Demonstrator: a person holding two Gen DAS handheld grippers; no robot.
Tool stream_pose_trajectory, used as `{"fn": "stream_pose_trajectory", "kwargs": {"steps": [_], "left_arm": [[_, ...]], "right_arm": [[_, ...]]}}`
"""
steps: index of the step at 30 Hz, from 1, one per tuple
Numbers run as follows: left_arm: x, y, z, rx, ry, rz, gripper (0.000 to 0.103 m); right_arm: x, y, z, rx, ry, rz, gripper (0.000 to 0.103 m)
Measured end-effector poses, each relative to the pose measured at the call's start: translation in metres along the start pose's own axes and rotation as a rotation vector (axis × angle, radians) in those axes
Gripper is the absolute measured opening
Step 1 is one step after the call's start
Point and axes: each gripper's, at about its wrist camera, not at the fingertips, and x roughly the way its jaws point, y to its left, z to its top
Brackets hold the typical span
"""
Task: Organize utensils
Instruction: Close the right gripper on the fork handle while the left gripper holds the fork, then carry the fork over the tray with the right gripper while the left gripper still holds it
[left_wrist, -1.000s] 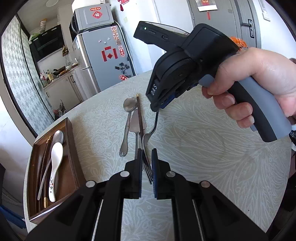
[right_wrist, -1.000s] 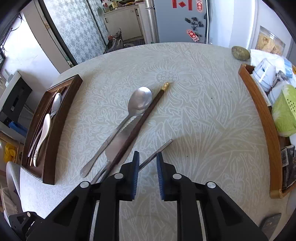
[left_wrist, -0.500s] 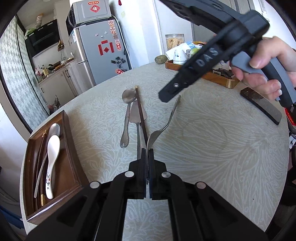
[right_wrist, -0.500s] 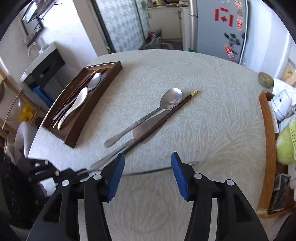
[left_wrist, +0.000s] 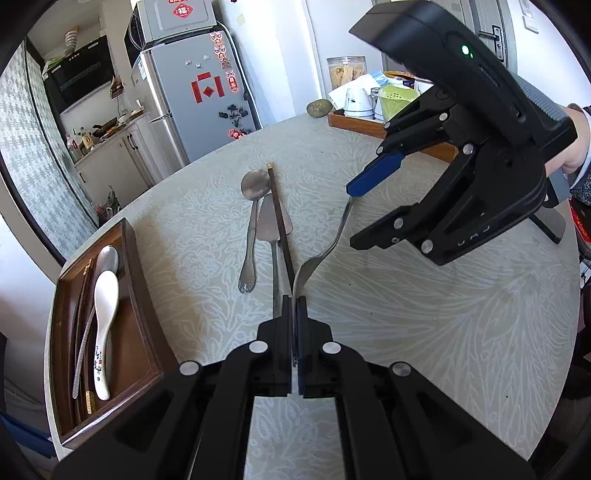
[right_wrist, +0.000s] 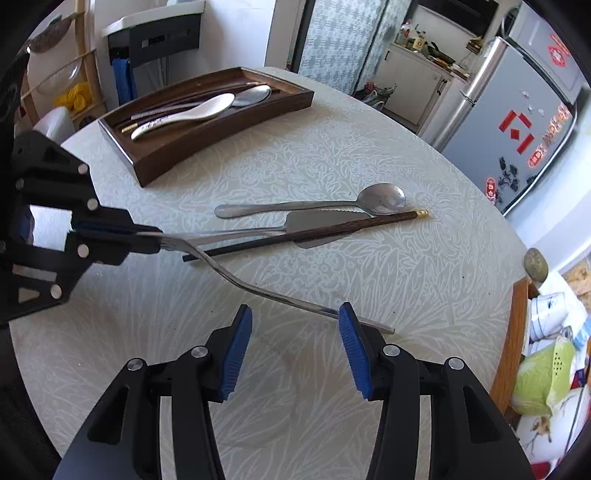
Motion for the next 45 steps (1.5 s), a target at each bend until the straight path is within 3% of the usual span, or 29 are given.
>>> {"fn": "stream_pose_trajectory", "kwargs": {"steps": [5,32,37,42,45], "left_arm": [[0.001,0.001,0.001,-0.009,0.009,-0.016,0.003],[-0.016,0.026,-0.002,-0.073,-0.026,-0.063,0.003],[-0.011,0.031,-0.011,-0.102,-0.014,-0.081,0.003],[-0.018,0.034,-0.01,-0.1,-0.03,-0.07,0.003],[-0.025,0.035,-0.009,-0.096,-0.043,-0.067,0.003]], "right_arm": [[0.01,0.006,0.004,-0.071,-0.023,-0.044,0.05],[0.009,0.039,0.034,-0.157,-0.042,0.024,0.03],[0.022,0.052,0.036,-0.168,-0.068,0.013,0.029],[0.019,0.064,0.037,-0.21,-0.098,-0.027,0.019],[0.014,0.067,0.039,-0.223,-0.097,-0.036,0.019]]}}
